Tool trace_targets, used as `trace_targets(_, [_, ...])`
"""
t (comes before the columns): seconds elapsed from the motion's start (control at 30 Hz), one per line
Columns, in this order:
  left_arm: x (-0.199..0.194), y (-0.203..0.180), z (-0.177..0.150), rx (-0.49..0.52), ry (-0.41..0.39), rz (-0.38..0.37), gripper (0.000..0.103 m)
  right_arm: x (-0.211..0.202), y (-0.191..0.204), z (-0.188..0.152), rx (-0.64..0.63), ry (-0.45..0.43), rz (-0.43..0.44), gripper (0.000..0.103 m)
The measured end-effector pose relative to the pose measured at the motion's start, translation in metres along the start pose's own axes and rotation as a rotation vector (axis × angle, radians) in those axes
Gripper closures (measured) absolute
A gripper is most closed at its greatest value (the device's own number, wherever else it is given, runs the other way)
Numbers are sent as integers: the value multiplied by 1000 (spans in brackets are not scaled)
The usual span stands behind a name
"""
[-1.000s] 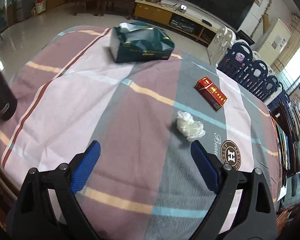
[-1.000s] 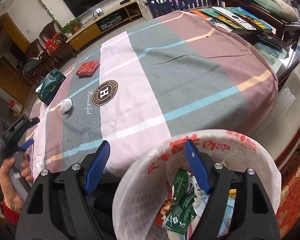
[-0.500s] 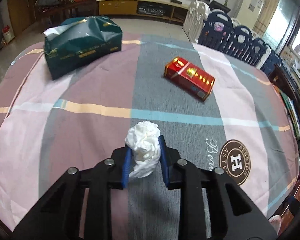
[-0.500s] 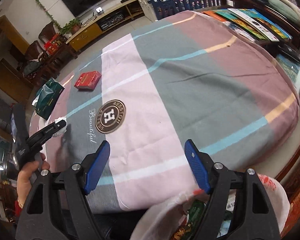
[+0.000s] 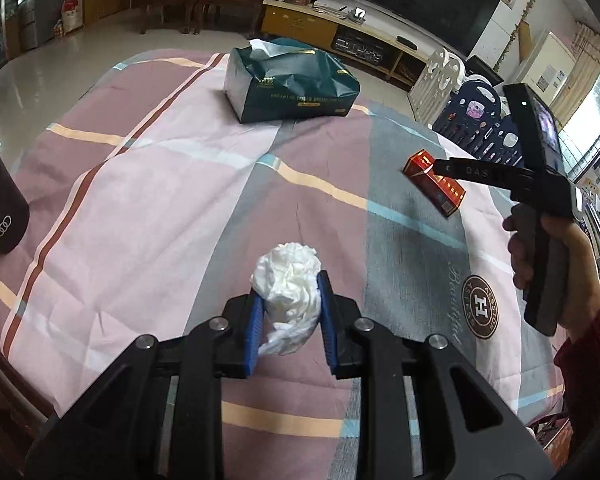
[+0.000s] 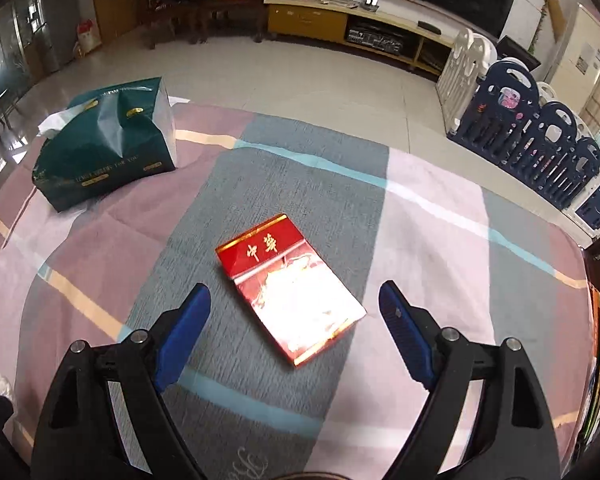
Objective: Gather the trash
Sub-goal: 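Grasp the red cigarette box with the right tool while the left tool holds the tissue, then carry the red box and tissue over the wastebasket and open both tools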
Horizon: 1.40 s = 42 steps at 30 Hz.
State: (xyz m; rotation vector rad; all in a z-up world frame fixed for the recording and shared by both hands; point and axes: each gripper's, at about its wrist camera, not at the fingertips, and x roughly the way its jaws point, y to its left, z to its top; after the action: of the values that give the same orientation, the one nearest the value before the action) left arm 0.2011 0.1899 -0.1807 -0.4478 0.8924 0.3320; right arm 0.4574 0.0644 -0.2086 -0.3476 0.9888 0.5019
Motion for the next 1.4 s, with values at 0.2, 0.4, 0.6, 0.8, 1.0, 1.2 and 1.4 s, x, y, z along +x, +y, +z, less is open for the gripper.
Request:
trace_targets(0.2, [2,-1,-1,-7,8,-37,77,30,-16,14,54,66,43,17])
trace_targets(0.4, [3,-2,-3,-5,13,-36,77,39,-20,7,117,138,171,17])
trace_targets(0.6, [4,-1,-2,-13,14,-37,77,36,-5,-1,56,122,123,44])
trace_targets(0.8, [5,-1,-2,-21,10,-33,77,23,1,-18,78,103,107,45])
trace_targets(1.0, [5,1,-1,-22,4,-21,77,-20,5,-62,132,73,154,45])
trace_targets(1.2, [-3,-3,-1,-18,-20,1,77,-86,-5,-130,230,44,215,45])
trace_targets(1.4, [-47,-34,-7,45,-75,-22,77,-165,-23,-189,348,-28,209,45])
